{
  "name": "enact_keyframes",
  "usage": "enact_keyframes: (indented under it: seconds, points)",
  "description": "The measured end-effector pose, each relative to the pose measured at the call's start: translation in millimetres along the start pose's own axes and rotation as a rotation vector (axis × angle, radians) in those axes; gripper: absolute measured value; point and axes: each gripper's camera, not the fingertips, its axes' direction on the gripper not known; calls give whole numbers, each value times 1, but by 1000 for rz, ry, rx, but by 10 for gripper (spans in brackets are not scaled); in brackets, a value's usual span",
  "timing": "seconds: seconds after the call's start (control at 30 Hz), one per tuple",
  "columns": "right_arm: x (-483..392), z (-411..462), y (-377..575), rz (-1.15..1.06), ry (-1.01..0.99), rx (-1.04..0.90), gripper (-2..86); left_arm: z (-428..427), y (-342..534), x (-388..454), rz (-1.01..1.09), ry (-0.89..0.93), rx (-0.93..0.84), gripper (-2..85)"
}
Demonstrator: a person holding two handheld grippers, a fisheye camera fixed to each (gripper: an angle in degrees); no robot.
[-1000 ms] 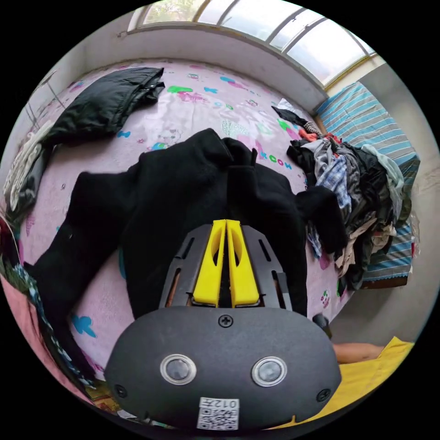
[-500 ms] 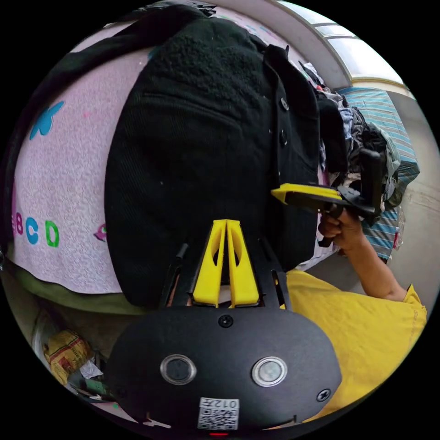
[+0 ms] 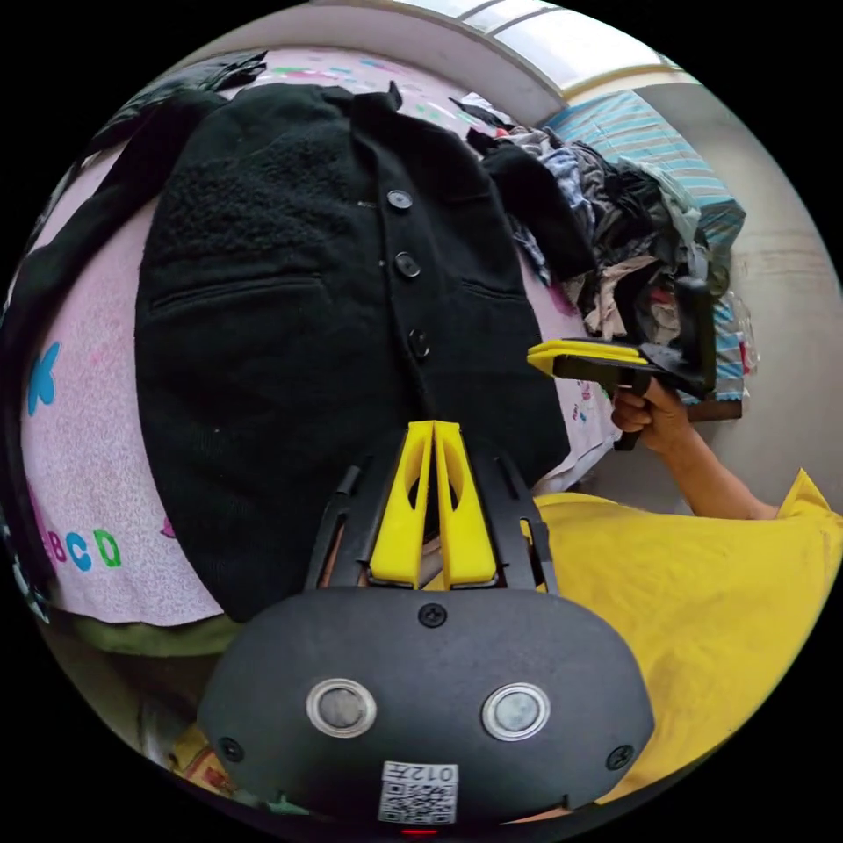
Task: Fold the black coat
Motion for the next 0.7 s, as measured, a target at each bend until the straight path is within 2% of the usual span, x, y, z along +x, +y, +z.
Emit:
enact_keyframes:
  seconds: [0.13,0.2,0.27,0.3,0.37,0.43,0.53,0.6,0.7]
  points:
    - [105,-25,75,300,-62,39,81,8,-3,3,98,-4,-56,4]
    - [133,-29,99,360,-108,49,83,21,-4,1,111,-58,-131,5]
    - [155,-28,114,403,-196,59,85,42,-2,-17,67,-186,-252,4]
    - [166,-27,120,421,-265,69,87,43,-1,-23,50,-165,-259,4]
    - [180,-26,124,447,-331,85,91,20,7,-46,-45,-36,-163,7]
    - [195,-33,125,439,-372,119,99,-14,17,-60,-54,-54,-37,10]
    - [219,-43,117,431,-441,142,114,-67,34,-110,-198,-158,86,21]
    - [237,-48,108,436,-488,148,119,-88,42,-149,-306,-197,106,35]
    - [259,-51,86,428,-555,99,123,-96,50,-201,-382,-77,58,55]
